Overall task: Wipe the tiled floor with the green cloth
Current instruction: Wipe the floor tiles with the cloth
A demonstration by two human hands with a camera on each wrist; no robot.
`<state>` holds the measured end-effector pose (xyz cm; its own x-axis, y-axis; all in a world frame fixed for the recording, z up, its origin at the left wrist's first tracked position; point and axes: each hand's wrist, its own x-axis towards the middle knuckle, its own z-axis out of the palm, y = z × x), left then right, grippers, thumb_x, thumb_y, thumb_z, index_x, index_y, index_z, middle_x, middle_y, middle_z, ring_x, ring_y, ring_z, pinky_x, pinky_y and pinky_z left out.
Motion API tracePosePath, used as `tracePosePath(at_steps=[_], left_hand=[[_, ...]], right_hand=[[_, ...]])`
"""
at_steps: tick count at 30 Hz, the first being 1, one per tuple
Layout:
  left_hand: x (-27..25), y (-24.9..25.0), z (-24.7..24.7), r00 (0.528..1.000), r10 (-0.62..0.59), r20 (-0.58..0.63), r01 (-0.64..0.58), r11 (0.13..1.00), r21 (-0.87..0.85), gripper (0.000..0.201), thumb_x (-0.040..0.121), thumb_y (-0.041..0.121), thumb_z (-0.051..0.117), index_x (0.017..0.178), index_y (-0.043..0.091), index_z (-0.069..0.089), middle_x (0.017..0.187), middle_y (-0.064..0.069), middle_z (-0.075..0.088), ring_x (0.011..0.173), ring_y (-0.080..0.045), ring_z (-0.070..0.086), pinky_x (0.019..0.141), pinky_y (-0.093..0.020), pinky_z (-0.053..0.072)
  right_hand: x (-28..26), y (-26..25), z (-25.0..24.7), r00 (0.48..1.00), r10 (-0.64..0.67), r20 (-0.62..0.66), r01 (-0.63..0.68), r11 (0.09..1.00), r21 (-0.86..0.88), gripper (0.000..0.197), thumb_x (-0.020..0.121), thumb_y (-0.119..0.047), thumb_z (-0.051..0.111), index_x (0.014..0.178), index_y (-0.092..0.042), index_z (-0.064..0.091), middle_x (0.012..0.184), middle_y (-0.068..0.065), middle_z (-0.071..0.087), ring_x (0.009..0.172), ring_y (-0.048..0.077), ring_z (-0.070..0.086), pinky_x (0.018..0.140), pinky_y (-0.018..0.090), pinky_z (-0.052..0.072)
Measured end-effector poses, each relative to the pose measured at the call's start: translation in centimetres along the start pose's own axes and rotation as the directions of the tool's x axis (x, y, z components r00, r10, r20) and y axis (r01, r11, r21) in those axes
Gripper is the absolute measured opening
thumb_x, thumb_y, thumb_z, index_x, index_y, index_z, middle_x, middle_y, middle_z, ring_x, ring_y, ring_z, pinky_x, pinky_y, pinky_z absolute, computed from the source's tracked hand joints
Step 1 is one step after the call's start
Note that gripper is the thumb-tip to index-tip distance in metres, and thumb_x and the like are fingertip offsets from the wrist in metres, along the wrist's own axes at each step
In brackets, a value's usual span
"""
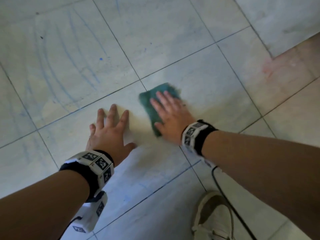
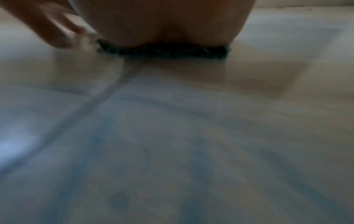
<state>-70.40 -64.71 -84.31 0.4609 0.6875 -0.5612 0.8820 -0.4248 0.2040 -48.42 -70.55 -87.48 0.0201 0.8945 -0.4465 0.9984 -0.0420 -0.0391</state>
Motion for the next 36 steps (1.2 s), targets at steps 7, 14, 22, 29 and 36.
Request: tracePosePath(at_steps=[7,14,22,29,36], left_hand=[[0.0,0.1,0.0,1.000,0.010,-0.004,-0.010,1.000,-0.025,0.101,0.085,0.057,0.065,0.156,0.033,-0.003,0.161,0.004,-0.024,0.148,-0.033,-0.021,0.120,-0.057,0.007],[0.3,0.2,0.1,1.000,0.024,-0.020,-0.024,1.000,-0.015,0.102,0.083,0.060,0.065,0.156,0.032,-0.001,0.162,0.002,-0.021,0.148,-0.036,-0.019,0.120,-0.059,0.007],[0.3,0.1,-0.1,1.000,0.020,-0.016,-0.021,1.000,-0.009,0.103,0.082,0.062,0.064,0.157,0.032,0.000,0.162,0.001,-0.019,0.149,-0.036,-0.017,0.120,-0.059,0.008],[0.2,0.0,0.0,1.000,0.021,-0.001,-0.021,1.000,-0.021,0.101,0.085,0.058,0.064,0.156,0.034,-0.003,0.161,0.006,-0.024,0.148,-0.034,-0.021,0.120,-0.058,0.006],[0.5,0.0,0.1,1.000,0.021,-0.012,-0.021,1.000,-0.004,0.103,0.083,0.059,0.066,0.156,0.034,-0.002,0.161,0.005,-0.021,0.148,-0.034,-0.019,0.120,-0.059,0.007]], right_hand=[[3.0,10.0,-1.4,0.681,0.730,0.051,-0.714,0.647,0.266,0.076,0.102,-0.049,0.032,0.160,-0.016,-0.005,0.166,0.010,-0.010,0.153,0.030,-0.007,0.123,0.046,0.003],[7.1,-2.2,-4.2,0.942,0.337,-0.014,-0.330,0.929,0.168,0.083,0.099,-0.052,0.034,0.158,-0.013,-0.008,0.165,0.014,-0.015,0.152,0.035,-0.013,0.123,0.050,-0.002],[-1.2,-3.3,-1.1,0.993,-0.056,0.100,0.056,0.998,0.001,0.087,0.096,-0.061,0.038,0.158,-0.023,-0.010,0.165,0.003,-0.019,0.151,0.024,-0.020,0.124,0.044,-0.003],[-1.4,5.2,-2.1,0.954,0.259,0.154,-0.273,0.959,0.080,0.089,0.098,-0.056,0.044,0.158,-0.019,-0.010,0.165,0.009,-0.019,0.152,0.030,-0.014,0.124,0.045,0.000],[-3.0,-3.3,-2.0,0.983,-0.032,0.179,0.011,0.993,0.121,0.093,0.096,-0.056,0.050,0.158,-0.022,-0.010,0.164,0.003,-0.021,0.151,0.027,-0.019,0.122,0.046,0.002]])
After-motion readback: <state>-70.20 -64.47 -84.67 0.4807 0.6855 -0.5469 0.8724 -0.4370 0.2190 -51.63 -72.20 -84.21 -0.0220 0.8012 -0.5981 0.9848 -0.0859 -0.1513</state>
